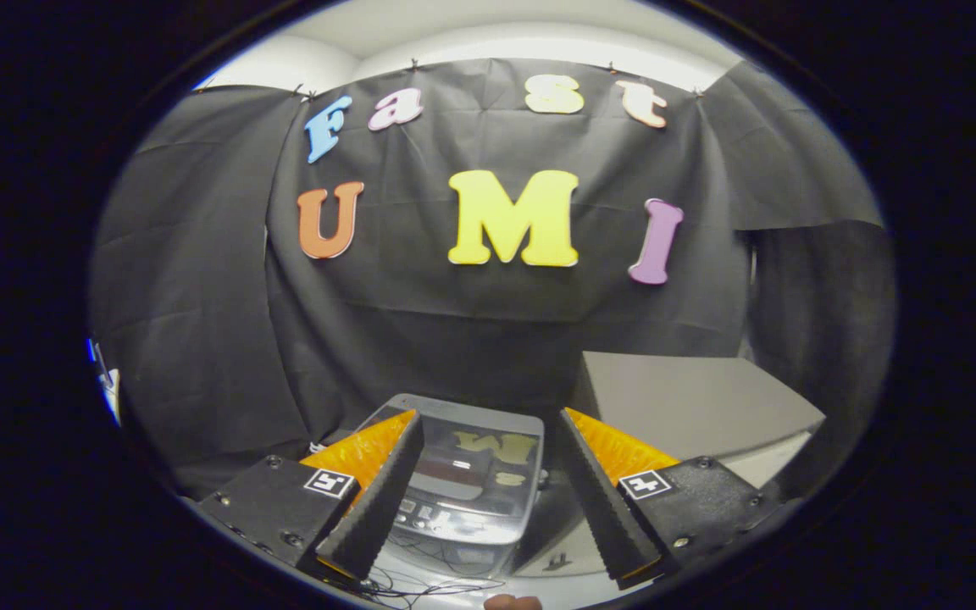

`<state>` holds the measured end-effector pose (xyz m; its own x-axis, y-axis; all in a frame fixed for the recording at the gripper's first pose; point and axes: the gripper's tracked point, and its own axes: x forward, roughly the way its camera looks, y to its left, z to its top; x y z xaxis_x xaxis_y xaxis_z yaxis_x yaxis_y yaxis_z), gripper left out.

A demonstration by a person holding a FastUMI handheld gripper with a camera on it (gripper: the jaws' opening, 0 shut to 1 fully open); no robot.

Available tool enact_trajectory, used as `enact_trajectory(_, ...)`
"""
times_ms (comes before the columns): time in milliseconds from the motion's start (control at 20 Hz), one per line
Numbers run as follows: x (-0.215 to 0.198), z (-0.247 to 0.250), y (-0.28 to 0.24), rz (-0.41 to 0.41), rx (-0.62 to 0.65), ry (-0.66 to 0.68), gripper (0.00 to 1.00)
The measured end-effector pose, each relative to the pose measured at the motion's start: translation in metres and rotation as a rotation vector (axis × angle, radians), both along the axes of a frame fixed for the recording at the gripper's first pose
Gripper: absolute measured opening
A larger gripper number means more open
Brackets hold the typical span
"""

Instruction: Put the clothes into the washing machine and then close the washing machine lid.

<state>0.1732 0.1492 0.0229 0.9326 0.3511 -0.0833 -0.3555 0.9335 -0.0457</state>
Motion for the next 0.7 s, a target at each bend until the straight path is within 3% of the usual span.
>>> enact_trajectory(350,-0.095,-0.016,-0.099,-0.1,0.018,-0.055,0.99)
enact_trajectory(700,-0.141,-0.021,-0.149,-0.117,-0.011,-0.096,0.99)
